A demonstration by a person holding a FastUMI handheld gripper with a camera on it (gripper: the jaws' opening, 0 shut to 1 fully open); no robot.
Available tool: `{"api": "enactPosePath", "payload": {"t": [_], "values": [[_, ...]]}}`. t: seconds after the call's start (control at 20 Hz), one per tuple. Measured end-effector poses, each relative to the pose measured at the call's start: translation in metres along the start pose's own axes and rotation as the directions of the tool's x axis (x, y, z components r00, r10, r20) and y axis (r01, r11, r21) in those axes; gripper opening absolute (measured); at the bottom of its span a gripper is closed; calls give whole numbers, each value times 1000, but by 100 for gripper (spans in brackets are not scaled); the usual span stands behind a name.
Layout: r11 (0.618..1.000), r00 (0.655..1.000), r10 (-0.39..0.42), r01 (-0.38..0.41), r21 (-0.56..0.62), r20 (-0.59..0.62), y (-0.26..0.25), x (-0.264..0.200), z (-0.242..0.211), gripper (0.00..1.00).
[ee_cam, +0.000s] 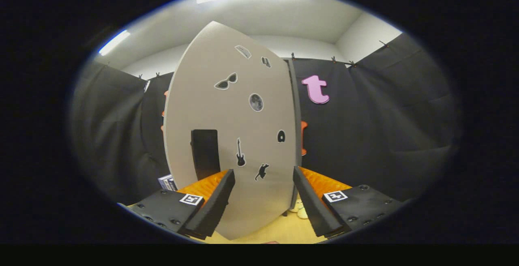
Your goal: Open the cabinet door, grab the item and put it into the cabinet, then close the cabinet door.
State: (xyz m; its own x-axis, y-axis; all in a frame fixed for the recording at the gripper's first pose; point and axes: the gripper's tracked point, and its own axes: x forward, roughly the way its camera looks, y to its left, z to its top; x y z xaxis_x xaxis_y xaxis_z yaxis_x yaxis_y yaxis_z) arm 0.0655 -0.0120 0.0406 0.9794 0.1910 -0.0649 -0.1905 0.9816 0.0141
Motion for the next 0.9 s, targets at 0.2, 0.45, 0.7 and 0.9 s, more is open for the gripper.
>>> {"api": "enactPosePath", "payload": {"t": [0.2, 0.45, 0.7, 0.9], "values": [[995, 996, 92, -91, 38, -21, 34, 27, -9, 95], [983, 982, 186, -186, -3, -44, 66, 28, -13, 95], [975, 974, 214, -217, -46, -68, 107, 57, -25, 95], [980, 977, 198, -200, -15, -77, 121, 77, -37, 95]]}}
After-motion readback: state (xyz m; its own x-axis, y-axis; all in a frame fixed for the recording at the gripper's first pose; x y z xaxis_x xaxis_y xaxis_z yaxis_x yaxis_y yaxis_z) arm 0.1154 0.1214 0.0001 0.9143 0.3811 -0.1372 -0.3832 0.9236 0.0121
